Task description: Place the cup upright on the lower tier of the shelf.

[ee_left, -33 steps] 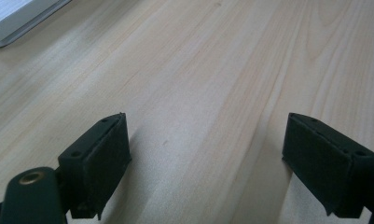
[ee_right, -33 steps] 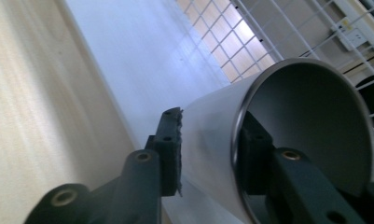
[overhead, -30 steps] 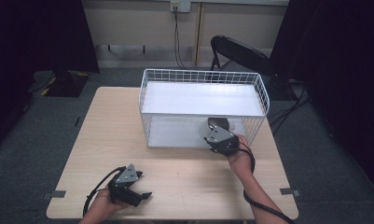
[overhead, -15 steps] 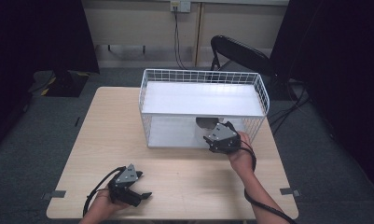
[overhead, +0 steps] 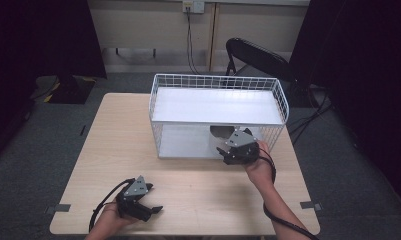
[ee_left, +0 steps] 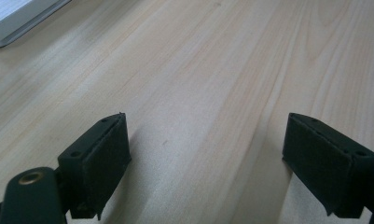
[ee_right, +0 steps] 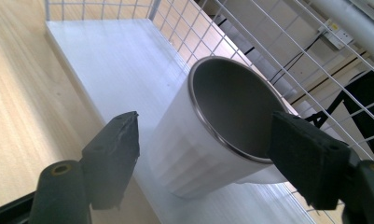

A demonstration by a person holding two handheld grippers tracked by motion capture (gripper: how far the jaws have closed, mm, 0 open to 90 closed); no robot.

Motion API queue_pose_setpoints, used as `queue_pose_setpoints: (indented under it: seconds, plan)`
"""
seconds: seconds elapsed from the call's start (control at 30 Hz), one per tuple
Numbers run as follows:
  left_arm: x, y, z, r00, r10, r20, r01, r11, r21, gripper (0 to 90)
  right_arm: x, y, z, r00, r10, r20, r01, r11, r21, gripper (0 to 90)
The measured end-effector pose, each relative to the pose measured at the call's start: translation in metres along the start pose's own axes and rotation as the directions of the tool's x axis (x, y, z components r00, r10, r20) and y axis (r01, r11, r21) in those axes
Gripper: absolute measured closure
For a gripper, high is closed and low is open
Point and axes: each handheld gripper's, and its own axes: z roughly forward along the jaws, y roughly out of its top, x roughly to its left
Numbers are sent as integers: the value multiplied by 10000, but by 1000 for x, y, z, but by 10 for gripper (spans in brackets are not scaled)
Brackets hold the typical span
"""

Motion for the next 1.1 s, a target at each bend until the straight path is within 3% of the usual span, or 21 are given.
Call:
queue_pose_setpoints:
  seconds: [0.23,0.57,0.73,0.83,1.1]
  plan:
    - [0,0,0,10000,3,6,-3,10000,2,139,-1,2,-9,9982,430,-409,-433,9990,-66,178]
    - [0,0,0,10000,8,59,-8,10000,-8,130,3,0,-20,9934,624,-968,-633,9980,-62,151]
    - [0,0,0,10000,10,53,-10,10000,8,130,8,-3,-21,9852,804,-1516,-823,9966,-61,141]
    - [0,0,0,10000,7,53,-7,10000,5,130,14,-6,-22,9838,577,-1697,-579,9983,35,138]
    - [0,0,0,10000,9,51,-9,10000,10,130,26,-16,-26,9685,692,-2390,-646,9975,268,148]
